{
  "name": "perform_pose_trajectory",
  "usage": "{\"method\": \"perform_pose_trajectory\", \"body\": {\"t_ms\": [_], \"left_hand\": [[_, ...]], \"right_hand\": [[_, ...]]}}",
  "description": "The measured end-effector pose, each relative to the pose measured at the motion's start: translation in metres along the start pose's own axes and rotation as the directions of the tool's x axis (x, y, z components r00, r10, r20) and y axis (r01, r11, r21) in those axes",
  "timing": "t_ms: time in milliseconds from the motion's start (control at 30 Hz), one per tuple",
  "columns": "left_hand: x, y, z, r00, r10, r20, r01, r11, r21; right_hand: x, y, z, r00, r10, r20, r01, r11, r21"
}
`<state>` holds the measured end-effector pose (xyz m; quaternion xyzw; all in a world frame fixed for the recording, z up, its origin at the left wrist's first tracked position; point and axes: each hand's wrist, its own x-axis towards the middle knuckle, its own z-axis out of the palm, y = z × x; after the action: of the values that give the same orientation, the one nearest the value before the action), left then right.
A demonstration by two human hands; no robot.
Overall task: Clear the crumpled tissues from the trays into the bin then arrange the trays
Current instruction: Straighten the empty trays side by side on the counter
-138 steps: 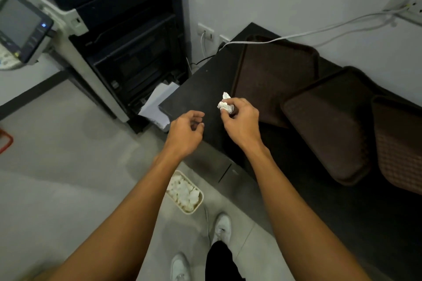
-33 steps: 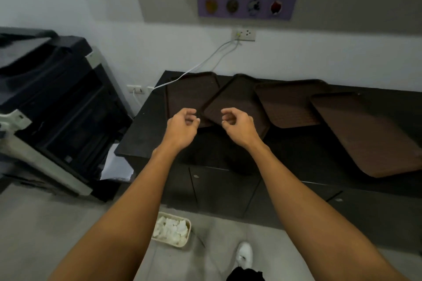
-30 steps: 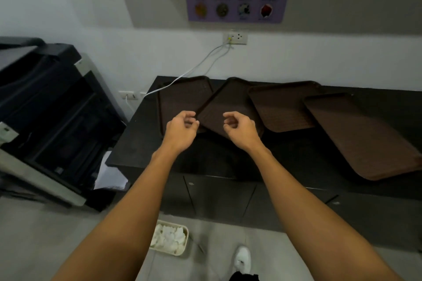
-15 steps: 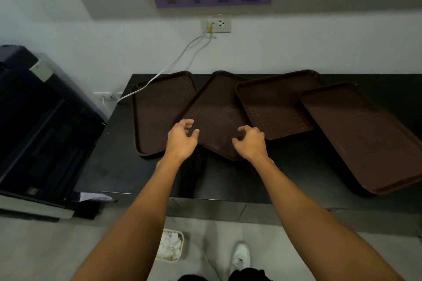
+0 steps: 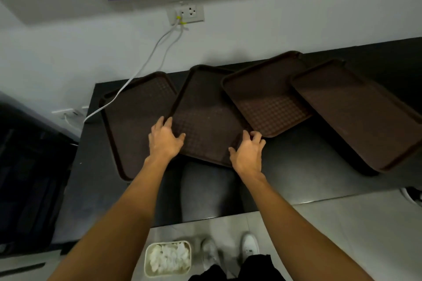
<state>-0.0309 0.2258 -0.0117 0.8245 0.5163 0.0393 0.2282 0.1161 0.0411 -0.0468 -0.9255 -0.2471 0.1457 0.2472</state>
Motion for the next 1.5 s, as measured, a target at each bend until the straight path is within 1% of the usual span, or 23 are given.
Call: {"method": "perform_pose_trajectory", "body": {"t_ms": [67,167,300,400,567,667,867,1033,1167,1233,1500], "left_hand": [[0.011,-0.005,0.000,1.000,-0.003,0.014,0.003,1.000,0.008],[0.023,-0.010,0.001,1.000,0.003,0.018,-0.002,0.999,-0.048],[0.028,-0.016,-0.001,0.998,-0.068,-0.015,0.067,0.997,-0.044],[0.025,-0.026,-0.004,0.994,-0.105,-0.018,0.104,0.993,-0.057],[0.013,-0.050,-0.012,0.987,-0.158,0.016,0.159,0.984,-0.077],[0.003,-0.058,-0.015,0.981,-0.192,0.032,0.194,0.977,-0.085],[-0.013,-0.066,-0.022,0.969,-0.247,0.032,0.249,0.956,-0.154],[-0.022,-0.080,-0.029,0.961,-0.277,0.026,0.277,0.942,-0.189],[-0.032,-0.091,-0.034,0.951,-0.304,0.055,0.309,0.932,-0.188],[-0.038,-0.096,-0.035,0.937,-0.343,0.061,0.348,0.919,-0.186],[-0.058,-0.114,-0.027,0.885,-0.466,0.016,0.455,0.856,-0.246]], "right_hand": [[-0.002,-0.005,0.007,0.997,0.079,-0.013,-0.078,0.996,0.047],[-0.005,-0.009,0.016,0.989,0.148,-0.014,-0.146,0.983,0.111],[-0.007,-0.011,0.017,0.977,0.209,0.041,-0.213,0.961,0.175],[-0.009,-0.013,0.016,0.969,0.222,0.106,-0.238,0.956,0.171],[-0.013,-0.015,0.019,0.964,0.216,0.152,-0.246,0.946,0.213],[-0.015,-0.018,0.018,0.957,0.220,0.190,-0.256,0.947,0.194],[-0.018,-0.023,0.017,0.952,0.212,0.223,-0.246,0.959,0.140],[-0.015,-0.032,0.019,0.953,0.181,0.245,-0.218,0.967,0.135],[-0.007,-0.040,0.017,0.955,0.111,0.275,-0.143,0.984,0.101],[-0.002,-0.045,0.017,0.954,0.073,0.292,-0.098,0.993,0.069],[0.014,-0.066,0.023,0.941,-0.031,0.338,0.033,0.999,0.000]]}}
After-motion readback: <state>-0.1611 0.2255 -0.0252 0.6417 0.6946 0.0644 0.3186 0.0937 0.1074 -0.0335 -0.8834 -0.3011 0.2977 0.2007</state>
